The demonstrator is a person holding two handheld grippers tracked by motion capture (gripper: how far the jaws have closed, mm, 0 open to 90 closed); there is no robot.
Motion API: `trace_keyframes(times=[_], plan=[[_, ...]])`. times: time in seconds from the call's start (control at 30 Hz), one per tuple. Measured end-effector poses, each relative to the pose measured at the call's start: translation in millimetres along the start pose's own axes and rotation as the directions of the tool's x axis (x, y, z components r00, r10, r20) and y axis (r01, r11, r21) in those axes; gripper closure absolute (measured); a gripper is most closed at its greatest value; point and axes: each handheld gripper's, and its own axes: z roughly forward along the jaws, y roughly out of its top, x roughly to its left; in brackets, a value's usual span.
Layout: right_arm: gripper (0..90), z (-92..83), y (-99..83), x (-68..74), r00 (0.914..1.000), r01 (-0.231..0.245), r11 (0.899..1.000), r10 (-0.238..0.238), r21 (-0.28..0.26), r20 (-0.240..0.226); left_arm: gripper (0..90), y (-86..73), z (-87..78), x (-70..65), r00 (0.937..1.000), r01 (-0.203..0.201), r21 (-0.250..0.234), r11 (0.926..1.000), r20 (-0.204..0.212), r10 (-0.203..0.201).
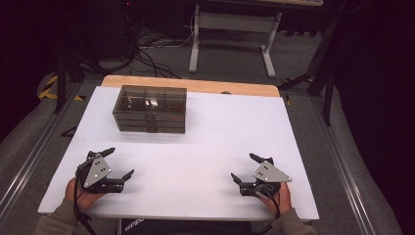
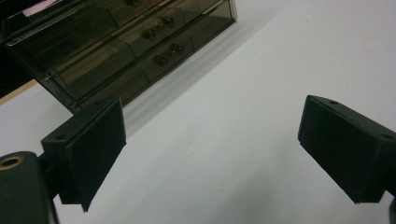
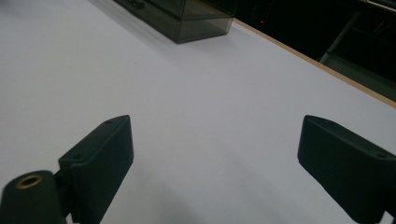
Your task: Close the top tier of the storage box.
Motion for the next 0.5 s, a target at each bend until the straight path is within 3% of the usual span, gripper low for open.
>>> trace_keyframes(times=[0.27, 0.5], plan=[[11.1, -4.0, -3.4, -0.4, 0.9996, -0.013, 1.000, 0.013, 0.008, 0.026, 8.5, 2.0, 2.0, 3.5, 0.9999, 0.012, -0.010, 0.9999, -0.011, -0.013], [11.0, -7.7, -5.8, -2.5, 0.9984, -0.032, 0.999, 0.032, 0.009, 0.047, 8.5, 2.2, 1.9, 10.8, 0.9977, 0.068, -0.037, 0.9970, 0.003, -0.068]])
